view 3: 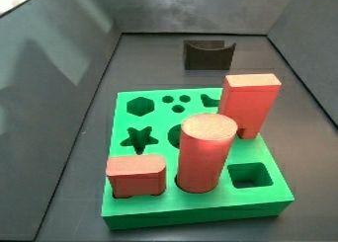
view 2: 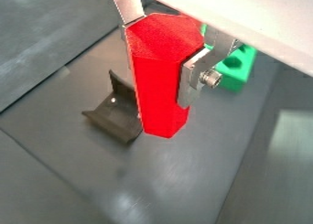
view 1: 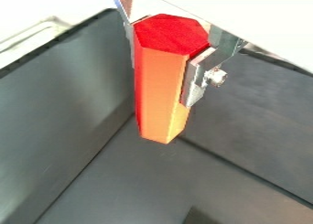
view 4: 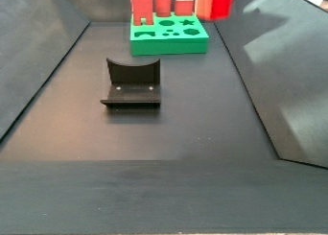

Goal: Pick up the hexagon object. Move up. Move to above the board. Insert the hexagon object.
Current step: Move to above the board.

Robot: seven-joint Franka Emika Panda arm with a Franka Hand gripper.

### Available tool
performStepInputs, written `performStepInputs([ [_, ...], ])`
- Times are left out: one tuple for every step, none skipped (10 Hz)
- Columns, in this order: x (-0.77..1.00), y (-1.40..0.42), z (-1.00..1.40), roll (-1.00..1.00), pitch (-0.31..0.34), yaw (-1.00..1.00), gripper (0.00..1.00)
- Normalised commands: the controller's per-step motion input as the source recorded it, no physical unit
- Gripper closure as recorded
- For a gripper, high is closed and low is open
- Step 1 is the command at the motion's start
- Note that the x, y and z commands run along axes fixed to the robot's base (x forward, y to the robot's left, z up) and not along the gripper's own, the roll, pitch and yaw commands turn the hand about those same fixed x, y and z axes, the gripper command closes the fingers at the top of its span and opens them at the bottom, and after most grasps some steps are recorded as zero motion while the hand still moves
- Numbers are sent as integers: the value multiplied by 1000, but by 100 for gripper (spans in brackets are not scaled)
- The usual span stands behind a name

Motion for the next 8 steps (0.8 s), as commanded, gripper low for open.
performStepInputs([
  [81,-1000,114,11,134,578,100],
  [82,-1000,119,11,79,307,100],
  [82,-1000,121,15,55,182,100],
  [83,-1000,122,19,44,129,100],
  [84,-1000,126,-4,40,57,100],
  [84,-1000,133,15,47,27,100],
  [87,-1000,136,8,48,17,100],
  [90,-1000,137,-8,48,14,100],
])
